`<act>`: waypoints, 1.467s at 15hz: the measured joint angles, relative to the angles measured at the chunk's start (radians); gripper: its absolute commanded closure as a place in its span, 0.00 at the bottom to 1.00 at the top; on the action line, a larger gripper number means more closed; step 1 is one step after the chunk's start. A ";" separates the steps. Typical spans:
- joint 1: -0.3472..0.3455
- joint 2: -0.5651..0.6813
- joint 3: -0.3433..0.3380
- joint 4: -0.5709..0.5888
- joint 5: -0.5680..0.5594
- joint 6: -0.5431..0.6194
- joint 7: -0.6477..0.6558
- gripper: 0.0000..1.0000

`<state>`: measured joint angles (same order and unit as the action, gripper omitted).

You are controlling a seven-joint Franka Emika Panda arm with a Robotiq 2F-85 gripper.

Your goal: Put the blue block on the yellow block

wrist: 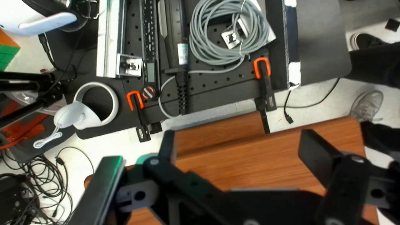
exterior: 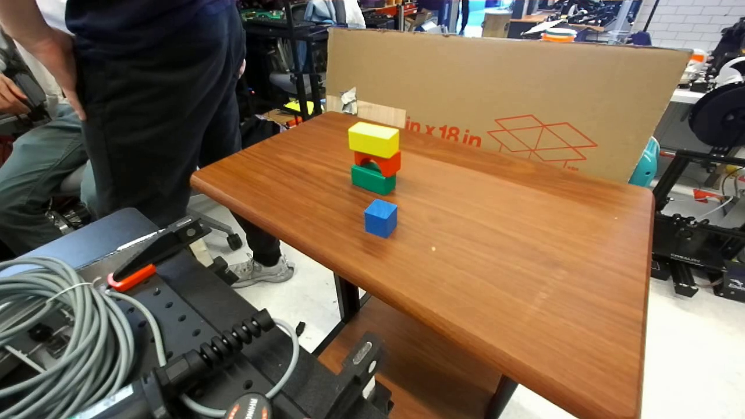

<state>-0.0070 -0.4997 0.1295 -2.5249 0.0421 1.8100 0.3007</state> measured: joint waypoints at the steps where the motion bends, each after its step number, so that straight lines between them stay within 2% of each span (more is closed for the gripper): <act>1: -0.011 0.019 -0.010 -0.034 -0.019 0.072 -0.001 0.00; 6: -0.046 0.151 -0.056 -0.173 -0.059 0.417 -0.013 0.00; 11: -0.053 0.346 -0.111 -0.190 -0.059 0.658 -0.097 0.00; 15: -0.056 0.511 -0.138 -0.134 -0.125 0.747 -0.120 0.00; 18: -0.056 0.626 -0.152 -0.068 -0.177 0.763 -0.140 0.00; 22: -0.055 0.746 -0.161 0.033 -0.182 0.763 -0.169 0.00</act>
<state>-0.0623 0.2465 -0.0311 -2.4916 -0.1399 2.5728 0.1315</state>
